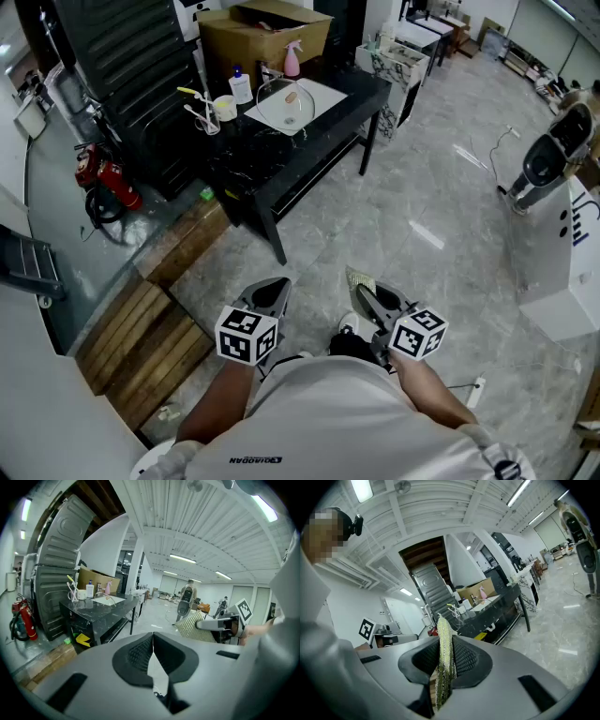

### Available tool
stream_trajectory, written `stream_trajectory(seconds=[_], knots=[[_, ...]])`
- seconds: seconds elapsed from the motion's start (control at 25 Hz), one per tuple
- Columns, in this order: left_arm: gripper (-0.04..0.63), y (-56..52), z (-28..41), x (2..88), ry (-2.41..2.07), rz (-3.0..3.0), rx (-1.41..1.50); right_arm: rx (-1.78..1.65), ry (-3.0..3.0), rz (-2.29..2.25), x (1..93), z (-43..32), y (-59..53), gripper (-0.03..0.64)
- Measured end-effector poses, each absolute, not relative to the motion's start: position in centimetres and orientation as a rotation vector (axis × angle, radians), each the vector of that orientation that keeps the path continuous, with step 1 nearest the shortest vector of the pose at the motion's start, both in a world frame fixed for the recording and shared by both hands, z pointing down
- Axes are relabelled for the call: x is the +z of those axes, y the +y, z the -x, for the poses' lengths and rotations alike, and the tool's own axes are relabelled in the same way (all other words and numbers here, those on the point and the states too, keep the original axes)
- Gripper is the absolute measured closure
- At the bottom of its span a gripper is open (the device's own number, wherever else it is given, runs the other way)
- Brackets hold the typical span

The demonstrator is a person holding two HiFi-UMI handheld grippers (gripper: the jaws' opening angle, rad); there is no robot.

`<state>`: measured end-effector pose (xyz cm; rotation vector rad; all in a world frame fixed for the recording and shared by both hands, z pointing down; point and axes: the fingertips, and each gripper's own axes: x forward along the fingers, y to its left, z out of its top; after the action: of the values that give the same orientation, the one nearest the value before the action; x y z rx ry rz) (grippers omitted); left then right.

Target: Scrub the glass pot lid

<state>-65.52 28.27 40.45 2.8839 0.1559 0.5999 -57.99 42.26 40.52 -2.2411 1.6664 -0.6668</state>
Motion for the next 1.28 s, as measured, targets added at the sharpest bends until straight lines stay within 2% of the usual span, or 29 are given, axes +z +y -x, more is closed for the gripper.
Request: stream_trajectory(seconds=[0.8,1.28], knots=[[0.58,29.6,66.2,41.4,0.233,-2.829,0.621,-0.649,1.744,2.278,40.0,60.0,41.5,0.531],[0.58,29.5,63.7,43.3,0.228,-2.81,0.663,-0.651,1.717,2.336,41.2,56.8,41.3,0.531]])
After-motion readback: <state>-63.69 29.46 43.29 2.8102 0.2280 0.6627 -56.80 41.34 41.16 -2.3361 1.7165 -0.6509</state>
